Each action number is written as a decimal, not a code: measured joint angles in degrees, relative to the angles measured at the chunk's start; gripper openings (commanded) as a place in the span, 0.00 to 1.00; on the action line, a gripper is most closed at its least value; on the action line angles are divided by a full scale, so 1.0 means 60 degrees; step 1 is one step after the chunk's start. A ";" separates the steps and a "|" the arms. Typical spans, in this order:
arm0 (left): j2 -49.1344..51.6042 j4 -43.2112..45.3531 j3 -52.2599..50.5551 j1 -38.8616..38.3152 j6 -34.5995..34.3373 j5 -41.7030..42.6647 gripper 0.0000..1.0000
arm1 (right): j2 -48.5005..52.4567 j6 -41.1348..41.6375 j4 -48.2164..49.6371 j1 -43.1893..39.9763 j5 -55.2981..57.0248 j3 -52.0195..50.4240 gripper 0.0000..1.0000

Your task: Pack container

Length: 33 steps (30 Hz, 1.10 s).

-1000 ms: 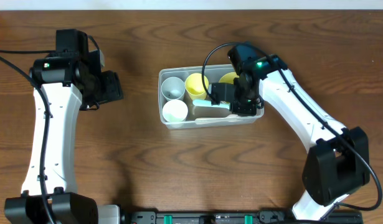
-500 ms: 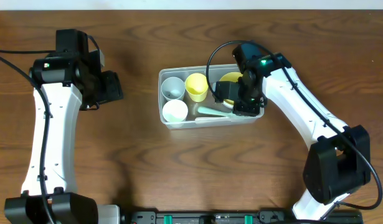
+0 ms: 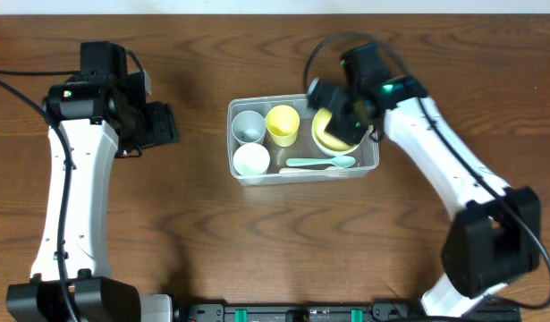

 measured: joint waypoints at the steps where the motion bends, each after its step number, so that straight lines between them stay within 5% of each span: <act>1: 0.0000 0.0135 0.0000 -0.0084 0.0106 -0.0011 0.87 | -0.0171 0.0554 0.0240 -0.0211 -0.0011 0.0000 0.86; 2: 0.0000 0.0280 0.0000 -0.0189 0.0215 -0.0007 0.95 | -0.0364 0.1093 0.0474 -0.0448 -0.0011 0.0000 0.99; 17: 0.0000 0.1891 0.0000 -0.1016 0.0681 -0.0790 0.98 | -0.1486 0.5329 0.0678 -0.3810 0.0022 0.0007 0.99; 25: -0.0026 0.1253 -0.0004 -0.1016 0.0681 -0.0900 0.98 | -0.1730 0.6335 -0.0441 -0.4222 0.0142 -0.0011 0.99; 33: -0.1836 0.1552 -0.1169 -0.1020 0.0648 -0.0936 0.98 | -0.4073 0.6812 -0.0233 -0.4222 0.0495 -0.1472 0.99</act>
